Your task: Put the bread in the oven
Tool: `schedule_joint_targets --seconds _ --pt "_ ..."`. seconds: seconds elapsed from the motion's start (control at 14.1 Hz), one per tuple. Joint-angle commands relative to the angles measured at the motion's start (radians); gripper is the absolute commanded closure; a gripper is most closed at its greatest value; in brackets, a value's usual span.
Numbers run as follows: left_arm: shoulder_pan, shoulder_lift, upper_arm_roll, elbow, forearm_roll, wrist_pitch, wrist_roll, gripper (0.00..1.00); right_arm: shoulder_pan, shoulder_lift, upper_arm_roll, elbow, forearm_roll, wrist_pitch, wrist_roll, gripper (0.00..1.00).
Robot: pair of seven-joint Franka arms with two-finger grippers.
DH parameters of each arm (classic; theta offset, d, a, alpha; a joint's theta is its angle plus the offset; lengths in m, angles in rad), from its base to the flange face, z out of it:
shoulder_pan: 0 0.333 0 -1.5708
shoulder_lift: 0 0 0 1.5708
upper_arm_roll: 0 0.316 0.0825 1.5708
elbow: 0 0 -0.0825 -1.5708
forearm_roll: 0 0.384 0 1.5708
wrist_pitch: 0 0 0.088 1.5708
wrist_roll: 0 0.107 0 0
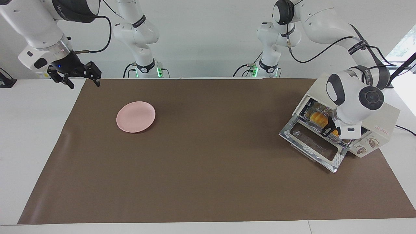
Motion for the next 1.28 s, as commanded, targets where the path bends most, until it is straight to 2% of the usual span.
schedule_joint_targets --seconds 0.0,0.14,0.28,0.43,0.57,0.64,0.71,0.99,1.14,1.21 --pt "0.004 -0.025 -0.002 0.054 0.012 0.025 0.12 0.0 -0.006 -0.014 0.005 -0.01 -0.009 -0.003 -0.013 0.0" --pt "-0.012 -0.029 -0.005 0.073 0.006 0.083 0.121 0.0 -0.006 -0.014 0.005 -0.011 -0.009 -0.003 -0.013 0.0" --pt "-0.013 -0.042 -0.008 0.094 -0.022 0.097 0.132 0.0 -0.006 -0.014 0.005 -0.011 -0.009 -0.003 -0.013 0.0" --pt "-0.012 -0.048 -0.008 0.157 -0.045 0.072 0.143 0.0 -0.006 -0.014 0.005 -0.009 -0.009 -0.004 -0.013 0.0" --pt "-0.015 -0.118 -0.017 0.163 -0.039 -0.027 0.262 0.0 -0.006 -0.014 0.007 -0.009 -0.009 -0.004 -0.013 0.0" --pt "-0.027 -0.174 -0.028 0.162 -0.043 -0.128 0.475 0.0 -0.006 -0.014 0.005 -0.009 -0.009 -0.004 -0.013 0.0" --pt "-0.044 -0.248 -0.028 0.142 -0.045 -0.214 0.544 0.0 -0.006 -0.014 0.005 -0.011 -0.009 -0.004 -0.013 0.0" --pt "-0.119 -0.342 -0.029 0.105 -0.043 -0.374 0.55 0.0 -0.006 -0.014 0.005 -0.009 -0.009 -0.003 -0.013 0.0" --pt "-0.098 -0.361 -0.069 0.116 -0.045 -0.391 0.542 0.0 -0.006 -0.014 0.005 -0.009 -0.009 -0.003 -0.013 0.0" --pt "-0.06 -0.358 -0.124 0.128 -0.045 -0.392 0.537 0.0 -0.006 -0.014 0.005 -0.011 -0.009 -0.003 -0.013 0.0"
